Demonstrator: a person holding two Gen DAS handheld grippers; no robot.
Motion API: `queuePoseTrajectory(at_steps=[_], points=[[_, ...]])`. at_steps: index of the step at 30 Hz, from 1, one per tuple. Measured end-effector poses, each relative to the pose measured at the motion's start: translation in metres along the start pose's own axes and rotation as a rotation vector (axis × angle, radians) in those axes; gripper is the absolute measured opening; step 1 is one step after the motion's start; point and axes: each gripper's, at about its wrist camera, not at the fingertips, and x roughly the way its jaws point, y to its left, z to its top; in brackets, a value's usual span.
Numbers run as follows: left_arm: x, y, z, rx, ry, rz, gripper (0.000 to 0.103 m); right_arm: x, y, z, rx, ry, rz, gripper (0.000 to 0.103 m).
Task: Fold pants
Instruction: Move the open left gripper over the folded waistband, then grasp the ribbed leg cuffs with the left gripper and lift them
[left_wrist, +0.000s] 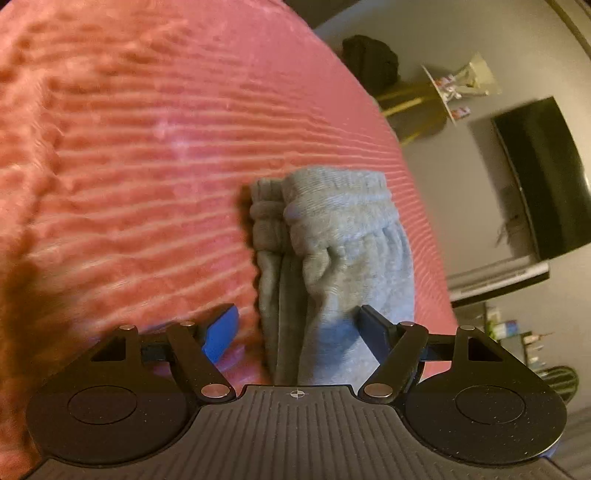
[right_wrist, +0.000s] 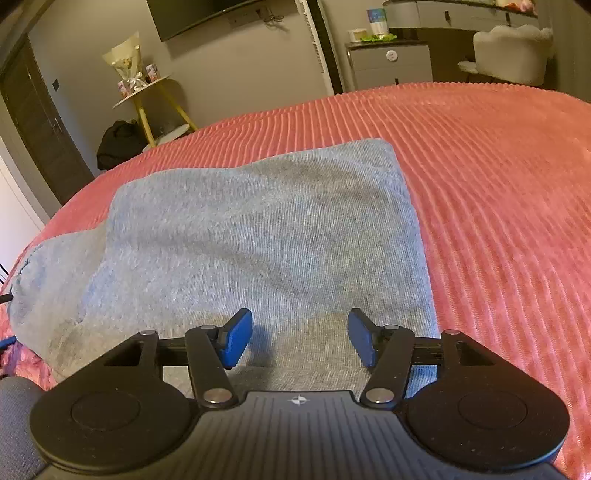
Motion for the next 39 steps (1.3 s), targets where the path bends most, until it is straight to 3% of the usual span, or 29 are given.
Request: queuePoseTrajectory(at_steps=[4,8,10,13,17,20,23,30,35,39], points=[[0.012,-0.006,0.008,0.059,-0.008,-0.035,0.087,0.0,-0.001,0.0,-0.001,0.002,0.001,0.059],[0.032,-0.016,0.017,0.121,-0.023,-0.037,0.085,0.002,0.002,0.0,-0.014,0.004,-0.007,0.062],[0.036,-0.021,0.021,0.157,-0.011,-0.002,0.062,0.004,0.006,0.0,-0.03,0.007,-0.019,0.063],[0.036,-0.026,0.026,0.195,0.014,0.018,0.038,0.006,0.011,-0.001,-0.062,0.009,-0.033,0.069],[0.029,-0.038,0.03,0.246,0.019,0.008,0.027,0.009,0.018,-0.003,-0.119,0.016,-0.049,0.077],[0.012,-0.062,0.02,0.364,-0.039,0.006,0.024,0.009,0.018,-0.003,-0.129,0.017,-0.049,0.079],[-0.006,-0.099,0.003,0.533,-0.108,-0.011,0.024,0.007,0.014,-0.002,-0.111,0.015,-0.036,0.079],[-0.054,-0.174,-0.056,0.872,-0.203,-0.143,0.024,0.003,0.012,-0.001,-0.099,0.012,-0.027,0.079],[-0.079,-0.215,-0.121,1.096,-0.209,-0.275,0.024,0.0,0.008,0.0,-0.064,0.006,-0.008,0.079],[-0.084,-0.233,-0.186,1.243,-0.133,-0.384,0.024,-0.004,0.007,-0.001,-0.049,-0.002,-0.003,0.079]])
